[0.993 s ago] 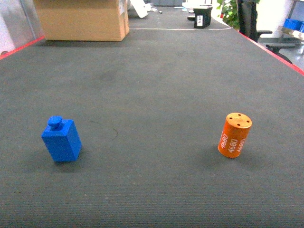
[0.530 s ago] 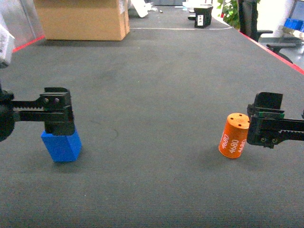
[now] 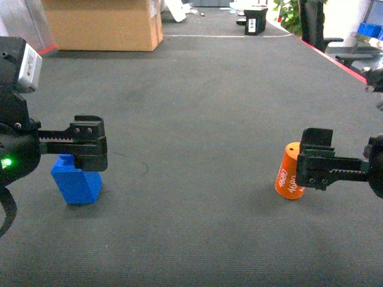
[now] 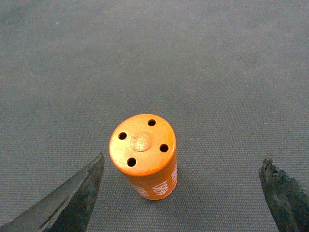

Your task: Sort blue parts and orange caps into right shelf containers

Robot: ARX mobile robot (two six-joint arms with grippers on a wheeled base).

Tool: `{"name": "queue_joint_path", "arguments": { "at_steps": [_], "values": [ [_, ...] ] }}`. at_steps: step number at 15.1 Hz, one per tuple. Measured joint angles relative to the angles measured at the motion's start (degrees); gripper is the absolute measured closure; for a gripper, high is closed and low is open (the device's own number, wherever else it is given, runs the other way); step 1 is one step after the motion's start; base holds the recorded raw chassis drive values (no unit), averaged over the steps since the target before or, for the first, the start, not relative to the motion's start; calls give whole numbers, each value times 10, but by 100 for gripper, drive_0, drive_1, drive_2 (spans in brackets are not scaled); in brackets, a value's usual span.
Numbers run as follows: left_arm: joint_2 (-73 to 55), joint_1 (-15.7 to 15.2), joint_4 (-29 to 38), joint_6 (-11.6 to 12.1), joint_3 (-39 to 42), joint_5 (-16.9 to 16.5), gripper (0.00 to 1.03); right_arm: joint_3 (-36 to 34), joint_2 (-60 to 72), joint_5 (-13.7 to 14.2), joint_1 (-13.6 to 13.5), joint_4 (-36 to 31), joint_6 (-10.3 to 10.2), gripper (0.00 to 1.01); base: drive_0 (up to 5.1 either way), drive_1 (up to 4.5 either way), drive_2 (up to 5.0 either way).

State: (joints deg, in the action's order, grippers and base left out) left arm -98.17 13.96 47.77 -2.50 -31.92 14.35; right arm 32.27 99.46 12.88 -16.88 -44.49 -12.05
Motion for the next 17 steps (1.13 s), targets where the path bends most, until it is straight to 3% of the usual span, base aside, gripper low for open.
{"name": "queue_joint_path", "arguments": {
  "at_steps": [7,17],
  "values": [
    [-83,-2,9,0,-20,-8,5,63,110,-1,-4,-4,-16,3,0,0,0],
    [-186,-14,61,2,-44,-4,5,122,176,9,-8,13,-21,3,0,0,0]
  ]
}}
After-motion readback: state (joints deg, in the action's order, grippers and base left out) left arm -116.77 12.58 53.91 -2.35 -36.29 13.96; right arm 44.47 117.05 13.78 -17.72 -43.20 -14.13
